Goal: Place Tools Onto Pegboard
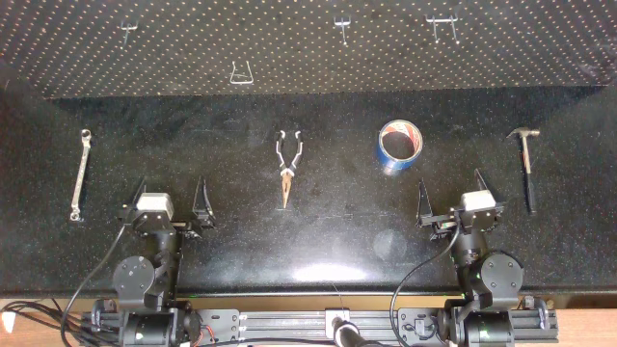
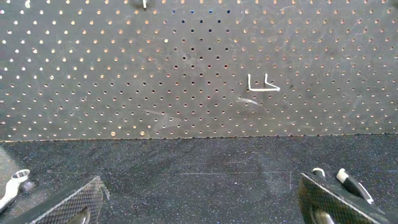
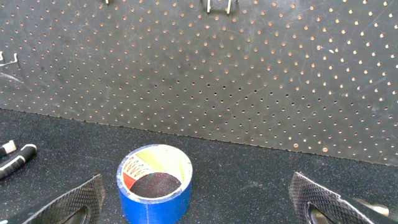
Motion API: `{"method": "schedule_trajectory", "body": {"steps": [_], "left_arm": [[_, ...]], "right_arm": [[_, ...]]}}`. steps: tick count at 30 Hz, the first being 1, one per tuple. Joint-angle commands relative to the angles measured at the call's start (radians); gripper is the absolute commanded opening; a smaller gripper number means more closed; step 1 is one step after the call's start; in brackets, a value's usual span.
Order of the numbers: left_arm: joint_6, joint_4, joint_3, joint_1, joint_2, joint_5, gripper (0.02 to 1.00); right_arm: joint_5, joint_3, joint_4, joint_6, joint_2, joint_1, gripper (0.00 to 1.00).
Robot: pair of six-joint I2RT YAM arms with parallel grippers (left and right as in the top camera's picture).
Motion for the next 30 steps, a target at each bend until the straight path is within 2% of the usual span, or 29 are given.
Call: {"method": "schedule_trajectory", "body": {"steps": [1, 3, 4, 5, 6, 7, 8, 9, 11, 13, 14, 15, 16, 17, 19, 21, 24, 26, 30], "left_arm": [[-0.016, -0.013, 0.000, -0.003, -0.008, -0.021, 0.993], [-0.079, -0.121, 0.071, 0.009, 0.021, -0.022, 0.996], [-0.125, -0.395, 0.328, 0.017, 0.173, -0.043, 0.993], [-0.132, -0.617, 0.597, 0.017, 0.348, -0.129, 0.993], [-0.131, -0.855, 0.908, 0.016, 0.552, -0.306, 0.993], [-0.129, -1.019, 1.105, 0.016, 0.684, -0.454, 0.993], [0.028, -1.217, 1.368, 0.016, 0.869, -0.560, 0.993], [0.133, -1.277, 1.468, 0.016, 0.951, -0.518, 0.993], [0.343, -1.382, 1.607, 0.045, 1.151, -0.277, 0.996], [0.353, -1.416, 1.567, 0.181, 1.250, -0.131, 0.993], [0.353, -1.413, 1.530, 0.287, 1.280, -0.049, 0.993], [0.353, -1.412, 1.498, 0.382, 1.294, -0.014, 0.993], [0.381, -1.408, 1.434, 0.500, 1.302, -0.014, 0.993], [0.470, -1.385, 1.357, 0.568, 1.302, -0.014, 0.993], [0.610, -1.259, 1.192, 0.589, 1.303, -0.050, 0.996], [0.665, -1.104, 1.062, 0.594, 1.320, -0.105, 0.993], [0.723, -1.054, 1.082, 0.654, 1.421, -0.119, 0.993], [0.724, -1.052, 1.178, 0.723, 1.574, -0.077, 0.993], [0.806, -1.100, 1.367, 0.764, 1.747, -0.056, 0.993]], "right_arm": [[0.002, -0.003, -0.006, 0.008, -0.012, 0.006, 0.976], [0.002, -0.003, -0.006, 0.008, -0.012, 0.006, 0.976], [0.002, -0.003, -0.006, 0.008, -0.012, 0.006, 0.976], [0.002, -0.003, -0.006, 0.008, -0.012, 0.006, 0.976], [0.002, -0.003, -0.006, 0.008, -0.012, 0.006, 0.976], [0.002, -0.003, -0.006, 0.008, -0.012, 0.006, 0.974], [0.002, -0.003, -0.006, 0.008, -0.012, 0.006, 0.976], [0.002, -0.003, -0.006, 0.008, -0.012, 0.006, 0.976], [0.002, -0.003, -0.006, 0.008, -0.012, 0.006, 0.974], [0.002, -0.003, -0.006, 0.008, -0.012, 0.006, 0.974], [0.002, -0.003, -0.006, 0.008, -0.012, 0.006, 0.976], [0.002, -0.003, -0.006, 0.008, -0.012, 0.006, 0.974], [0.002, -0.003, -0.006, 0.008, -0.012, 0.006, 0.976], [0.002, -0.003, -0.006, 0.008, -0.012, 0.006, 0.974], [0.002, -0.003, -0.006, 0.008, -0.012, 0.006, 0.976], [0.002, -0.003, -0.006, 0.008, -0.012, 0.006, 0.976], [0.002, -0.003, -0.006, 0.008, -0.012, 0.006, 0.976], [0.002, -0.003, -0.006, 0.008, -0.012, 0.006, 0.976], [0.002, -0.003, -0.006, 0.008, -0.012, 0.006, 0.976]]}}
